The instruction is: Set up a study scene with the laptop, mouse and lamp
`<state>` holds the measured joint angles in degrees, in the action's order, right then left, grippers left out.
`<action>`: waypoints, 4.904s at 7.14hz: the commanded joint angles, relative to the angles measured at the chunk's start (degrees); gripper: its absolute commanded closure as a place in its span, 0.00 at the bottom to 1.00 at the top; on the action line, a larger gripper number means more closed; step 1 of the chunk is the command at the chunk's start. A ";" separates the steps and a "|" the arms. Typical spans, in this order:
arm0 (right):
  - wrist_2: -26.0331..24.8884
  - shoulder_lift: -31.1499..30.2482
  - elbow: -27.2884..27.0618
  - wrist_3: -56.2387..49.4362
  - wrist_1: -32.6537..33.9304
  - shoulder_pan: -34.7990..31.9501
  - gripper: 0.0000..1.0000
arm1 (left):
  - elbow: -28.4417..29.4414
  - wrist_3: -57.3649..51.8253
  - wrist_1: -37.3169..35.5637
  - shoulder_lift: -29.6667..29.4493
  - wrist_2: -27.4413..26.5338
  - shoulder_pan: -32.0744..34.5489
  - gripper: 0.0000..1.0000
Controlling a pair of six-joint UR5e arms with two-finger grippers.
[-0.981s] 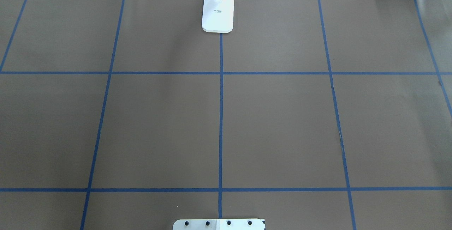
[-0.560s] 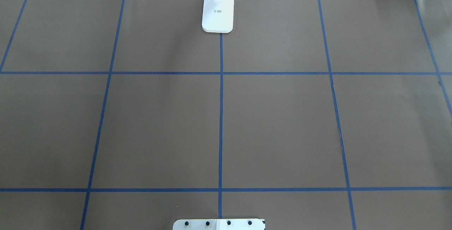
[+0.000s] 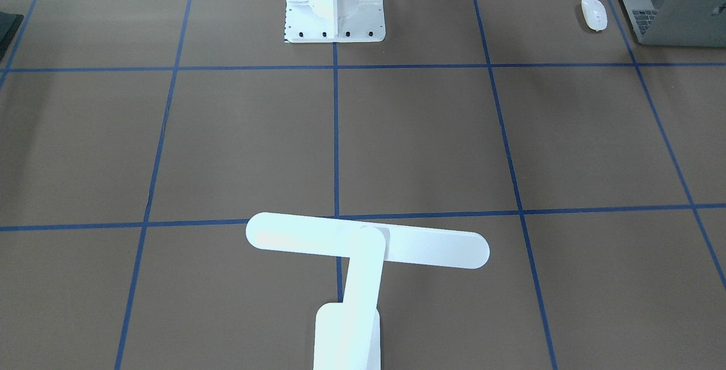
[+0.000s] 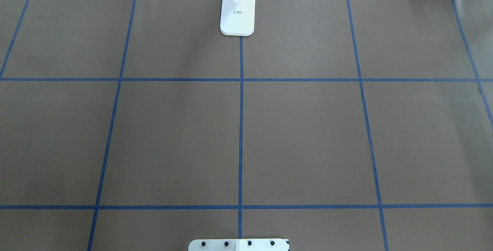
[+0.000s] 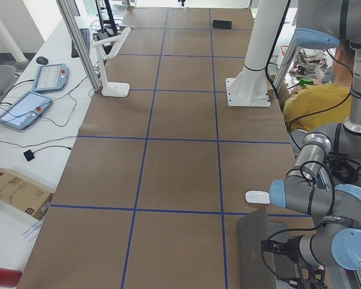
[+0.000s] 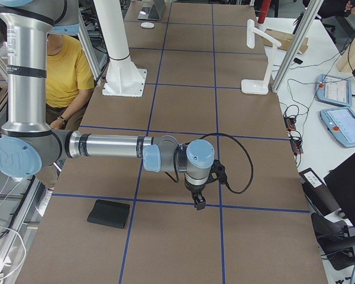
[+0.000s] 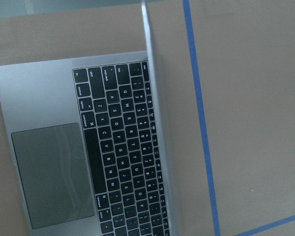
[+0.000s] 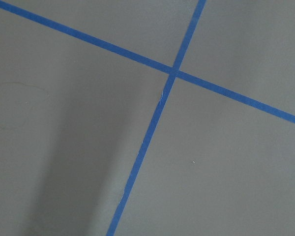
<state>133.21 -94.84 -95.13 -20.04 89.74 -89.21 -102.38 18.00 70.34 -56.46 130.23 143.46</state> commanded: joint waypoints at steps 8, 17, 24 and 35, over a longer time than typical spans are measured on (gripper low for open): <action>0.03 0.10 0.30 0.00 0.09 0.00 0.00 | 3.15 1.95 1.03 -0.14 0.20 1.65 0.31; 0.03 0.10 0.30 0.00 0.09 0.00 0.00 | 1.92 3.79 1.03 -4.09 6.67 1.74 1.00; 0.03 -0.08 0.56 0.00 0.00 0.00 0.00 | -7.89 22.12 1.38 -11.11 15.40 -9.48 1.00; 0.03 0.01 1.09 0.00 0.00 0.00 0.00 | -12.14 94.53 28.10 -42.12 17.78 -52.89 1.00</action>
<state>133.24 -94.83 -94.21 -20.04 89.74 -89.21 -114.60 104.32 96.53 -94.10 148.37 96.09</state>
